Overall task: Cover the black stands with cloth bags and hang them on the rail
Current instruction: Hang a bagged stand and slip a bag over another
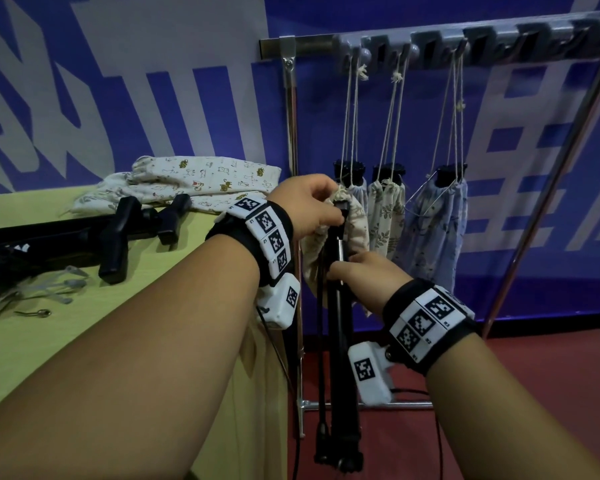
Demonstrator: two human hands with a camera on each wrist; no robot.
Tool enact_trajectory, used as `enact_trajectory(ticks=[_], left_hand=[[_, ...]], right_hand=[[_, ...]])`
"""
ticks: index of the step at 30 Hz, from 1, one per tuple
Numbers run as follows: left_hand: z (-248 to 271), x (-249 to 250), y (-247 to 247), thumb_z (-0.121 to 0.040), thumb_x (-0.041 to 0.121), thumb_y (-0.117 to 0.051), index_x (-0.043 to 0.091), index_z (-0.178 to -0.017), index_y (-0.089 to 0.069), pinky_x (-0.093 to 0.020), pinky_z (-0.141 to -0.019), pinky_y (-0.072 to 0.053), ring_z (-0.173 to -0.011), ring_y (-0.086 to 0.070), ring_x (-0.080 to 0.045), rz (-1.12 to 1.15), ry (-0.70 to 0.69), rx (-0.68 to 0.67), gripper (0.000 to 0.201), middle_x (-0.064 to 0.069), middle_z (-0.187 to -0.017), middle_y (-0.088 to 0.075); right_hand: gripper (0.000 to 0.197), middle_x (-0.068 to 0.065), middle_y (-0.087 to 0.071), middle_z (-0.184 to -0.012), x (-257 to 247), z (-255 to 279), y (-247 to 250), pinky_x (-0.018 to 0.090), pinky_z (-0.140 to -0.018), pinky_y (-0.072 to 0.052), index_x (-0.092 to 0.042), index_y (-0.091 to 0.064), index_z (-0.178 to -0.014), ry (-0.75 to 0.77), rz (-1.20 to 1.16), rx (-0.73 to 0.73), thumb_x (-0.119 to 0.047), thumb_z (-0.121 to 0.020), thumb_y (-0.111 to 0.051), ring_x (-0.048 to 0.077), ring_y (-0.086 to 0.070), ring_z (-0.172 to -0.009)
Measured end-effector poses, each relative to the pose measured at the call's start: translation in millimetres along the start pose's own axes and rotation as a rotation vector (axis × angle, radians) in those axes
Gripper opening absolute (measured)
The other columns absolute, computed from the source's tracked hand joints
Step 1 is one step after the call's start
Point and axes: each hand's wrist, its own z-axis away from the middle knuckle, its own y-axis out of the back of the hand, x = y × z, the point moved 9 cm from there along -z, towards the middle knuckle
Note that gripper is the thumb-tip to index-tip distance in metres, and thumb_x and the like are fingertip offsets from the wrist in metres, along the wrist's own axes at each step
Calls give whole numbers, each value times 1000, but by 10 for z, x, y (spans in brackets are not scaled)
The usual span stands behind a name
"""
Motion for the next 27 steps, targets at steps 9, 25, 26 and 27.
enact_trajectory(ticks=[9, 25, 26, 27], left_hand=[[-37, -53, 49, -79, 13, -75, 30, -88, -76, -47, -77, -64, -81, -75, -27, -28, -30, 68, 19, -3, -81, -77], [2, -337, -264, -91, 7, -66, 4, -96, -74, -39, -68, -63, -71, -66, -27, 61, 272, -185, 10, -14, -80, -68], [5, -336, -263, -91, 6, -65, 3, -98, -72, -43, -72, -64, -71, -67, -27, 90, 278, -181, 11, -15, -81, -67], [8, -334, -266, -92, 5, -63, 4, -98, -72, -43, -71, -64, -69, -67, -27, 124, 282, -176, 10, -16, -79, -67]], right_hand=[[50, 24, -79, -107, 122, 15, -136, 65, -87, -63, 0, -76, -112, -83, -343, -50, -43, -88, -85, 45, -78, -99], [65, 30, -44, -98, -13, -75, 55, 37, -101, -59, 12, -64, -123, -30, -1191, -24, -14, -67, -81, 33, -59, -103], [80, 27, -39, -109, -56, -23, 52, 41, -107, -56, 15, -59, -137, -18, -1209, -42, -15, -67, -83, 36, -55, -115], [77, 25, -39, -117, -70, -22, 57, 41, -109, -55, 14, -55, -144, -10, -1201, -23, -16, -76, -78, 37, -53, -121]])
